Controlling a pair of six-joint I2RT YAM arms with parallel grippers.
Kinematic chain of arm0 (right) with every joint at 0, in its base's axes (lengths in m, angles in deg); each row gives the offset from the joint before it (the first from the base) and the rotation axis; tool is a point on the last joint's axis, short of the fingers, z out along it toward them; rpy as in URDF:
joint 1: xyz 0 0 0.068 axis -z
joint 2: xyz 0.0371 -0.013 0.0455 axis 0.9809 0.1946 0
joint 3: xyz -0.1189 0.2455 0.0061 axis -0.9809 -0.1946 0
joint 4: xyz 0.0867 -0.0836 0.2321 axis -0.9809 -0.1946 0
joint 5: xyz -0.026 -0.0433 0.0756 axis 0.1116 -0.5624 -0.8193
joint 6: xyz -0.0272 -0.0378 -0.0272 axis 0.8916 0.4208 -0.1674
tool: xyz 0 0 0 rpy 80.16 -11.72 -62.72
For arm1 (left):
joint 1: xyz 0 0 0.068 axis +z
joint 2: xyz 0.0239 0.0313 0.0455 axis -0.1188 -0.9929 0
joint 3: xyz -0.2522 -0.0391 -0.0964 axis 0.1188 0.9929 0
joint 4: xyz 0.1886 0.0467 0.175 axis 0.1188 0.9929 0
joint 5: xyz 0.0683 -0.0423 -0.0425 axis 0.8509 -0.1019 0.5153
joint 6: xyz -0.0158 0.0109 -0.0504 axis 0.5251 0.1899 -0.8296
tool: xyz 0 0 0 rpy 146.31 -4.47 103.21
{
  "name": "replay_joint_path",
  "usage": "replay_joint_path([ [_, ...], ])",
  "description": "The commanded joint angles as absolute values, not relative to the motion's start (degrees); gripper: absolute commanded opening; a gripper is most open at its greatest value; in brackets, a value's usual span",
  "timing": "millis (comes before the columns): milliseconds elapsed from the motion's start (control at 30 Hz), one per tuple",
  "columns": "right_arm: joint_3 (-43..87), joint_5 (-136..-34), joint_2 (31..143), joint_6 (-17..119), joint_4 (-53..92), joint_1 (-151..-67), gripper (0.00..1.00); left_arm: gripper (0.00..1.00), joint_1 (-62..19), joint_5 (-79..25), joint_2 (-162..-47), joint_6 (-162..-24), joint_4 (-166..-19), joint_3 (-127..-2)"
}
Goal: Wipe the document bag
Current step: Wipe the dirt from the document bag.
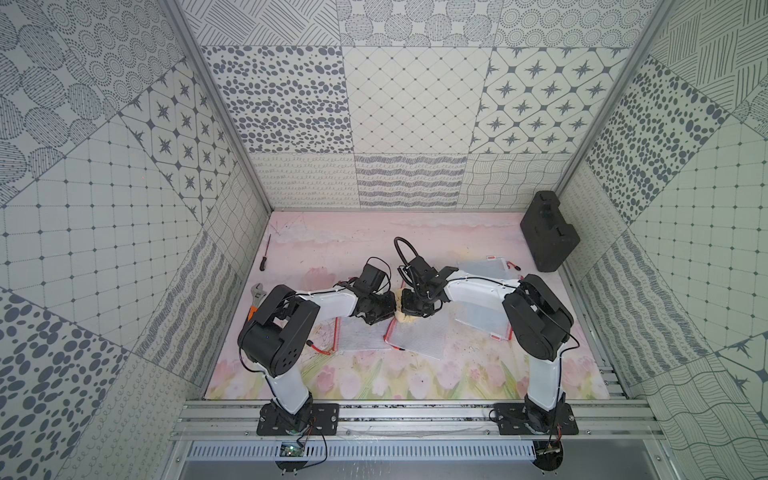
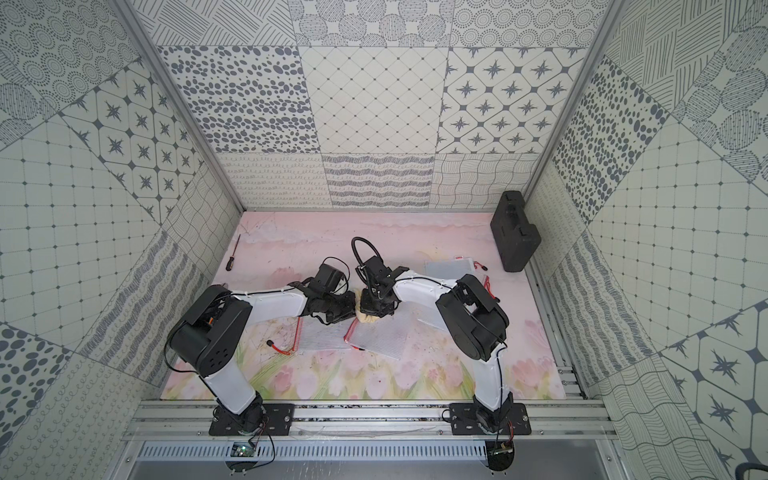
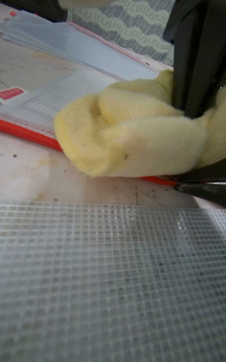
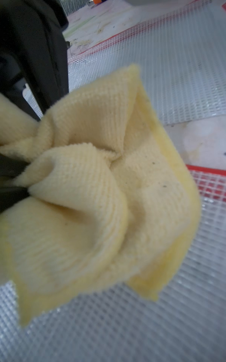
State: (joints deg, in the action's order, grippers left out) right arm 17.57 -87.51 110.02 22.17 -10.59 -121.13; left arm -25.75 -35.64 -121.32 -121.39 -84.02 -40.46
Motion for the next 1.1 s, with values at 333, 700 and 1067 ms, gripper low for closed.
replay_joint_path([
  [333, 5.21, -85.24, 101.53, 24.33, -16.79, -110.18, 0.0, 0.0, -25.78, -27.36, -124.15, -120.93, -71.79, -39.81],
  [700, 12.45, -87.78, 108.19, 22.46, -16.58, -118.82, 0.0, 0.0, -25.78, -27.09, -124.75, -120.64, -70.83, -40.93],
  [1067, 1.69, -83.54, 96.53, 25.97, -20.37, -108.23, 0.0, 0.0, -25.78, -27.22, -125.34, -120.19, -70.39, -41.18],
])
